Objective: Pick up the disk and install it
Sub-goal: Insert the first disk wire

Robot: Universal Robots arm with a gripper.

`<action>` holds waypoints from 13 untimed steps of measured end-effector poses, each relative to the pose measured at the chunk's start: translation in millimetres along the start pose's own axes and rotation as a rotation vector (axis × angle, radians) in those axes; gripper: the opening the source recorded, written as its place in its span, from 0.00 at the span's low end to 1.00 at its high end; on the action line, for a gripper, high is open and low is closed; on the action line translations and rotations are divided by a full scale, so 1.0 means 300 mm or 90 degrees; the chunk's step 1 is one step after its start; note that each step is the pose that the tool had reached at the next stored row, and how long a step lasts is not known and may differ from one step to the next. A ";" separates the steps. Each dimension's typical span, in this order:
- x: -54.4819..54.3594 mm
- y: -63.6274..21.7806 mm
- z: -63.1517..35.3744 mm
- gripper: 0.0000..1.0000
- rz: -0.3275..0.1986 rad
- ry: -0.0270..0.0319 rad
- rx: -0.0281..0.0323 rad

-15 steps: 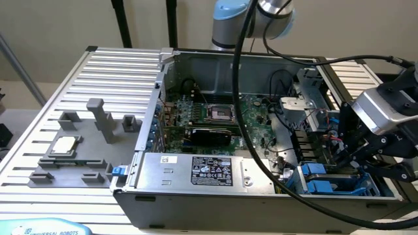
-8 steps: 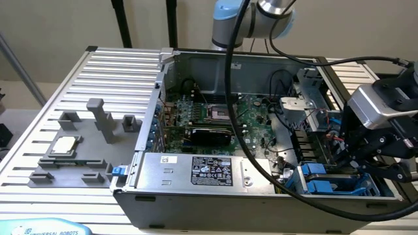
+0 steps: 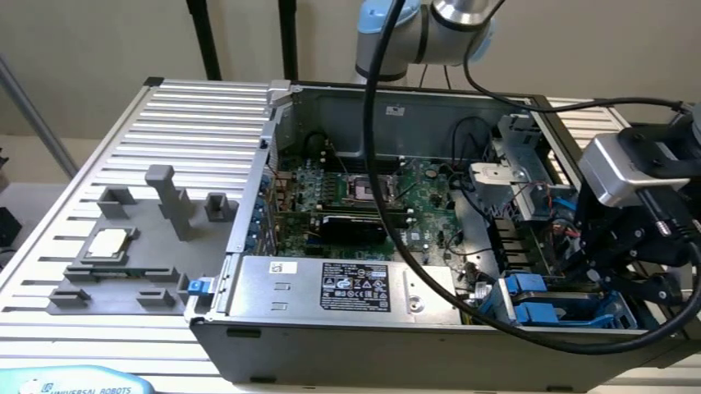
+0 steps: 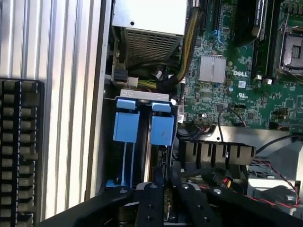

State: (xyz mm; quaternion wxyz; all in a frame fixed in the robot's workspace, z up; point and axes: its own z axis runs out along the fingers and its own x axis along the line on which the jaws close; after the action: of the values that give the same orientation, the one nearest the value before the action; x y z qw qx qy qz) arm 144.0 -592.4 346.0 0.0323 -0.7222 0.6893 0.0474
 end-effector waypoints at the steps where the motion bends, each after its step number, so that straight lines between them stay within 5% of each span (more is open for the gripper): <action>1: 0.000 0.000 0.001 0.16 0.008 0.0002 0.0009; 9: 0.001 0.000 0.012 0.16 0.070 0.0050 0.0066; 13: -0.008 -0.001 0.018 0.16 0.076 0.0138 0.0062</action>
State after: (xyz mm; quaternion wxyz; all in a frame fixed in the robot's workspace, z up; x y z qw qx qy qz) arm 143.9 -589.3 341.0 0.0254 -0.6801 0.7317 0.0381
